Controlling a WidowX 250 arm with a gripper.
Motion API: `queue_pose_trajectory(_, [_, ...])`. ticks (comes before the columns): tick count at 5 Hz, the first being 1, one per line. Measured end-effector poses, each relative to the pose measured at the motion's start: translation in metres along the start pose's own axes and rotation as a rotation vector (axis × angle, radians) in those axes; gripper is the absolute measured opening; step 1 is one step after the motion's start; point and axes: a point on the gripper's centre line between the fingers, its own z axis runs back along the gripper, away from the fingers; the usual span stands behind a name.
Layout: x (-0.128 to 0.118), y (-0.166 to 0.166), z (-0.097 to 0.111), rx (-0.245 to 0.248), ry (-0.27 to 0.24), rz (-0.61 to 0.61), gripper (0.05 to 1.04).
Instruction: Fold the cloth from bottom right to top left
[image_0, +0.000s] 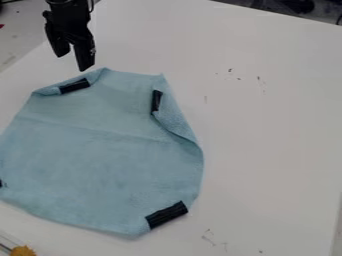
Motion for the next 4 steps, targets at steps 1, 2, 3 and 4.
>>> queue_pose_trajectory(1, [-0.005, -0.006, -0.014, -0.028, 0.029, 0.004, 0.999])
queue_pose_trajectory(2, [-0.020, -0.028, -0.023, -0.070, 0.041, 0.034, 0.999])
queue_pose_trajectory(3, [-0.024, -0.039, 0.004, -0.026, -0.017, 0.045, 0.999])
queue_pose_trajectory(4, [-0.034, -0.077, 0.024, -0.045, -0.045, 0.018, 0.999])
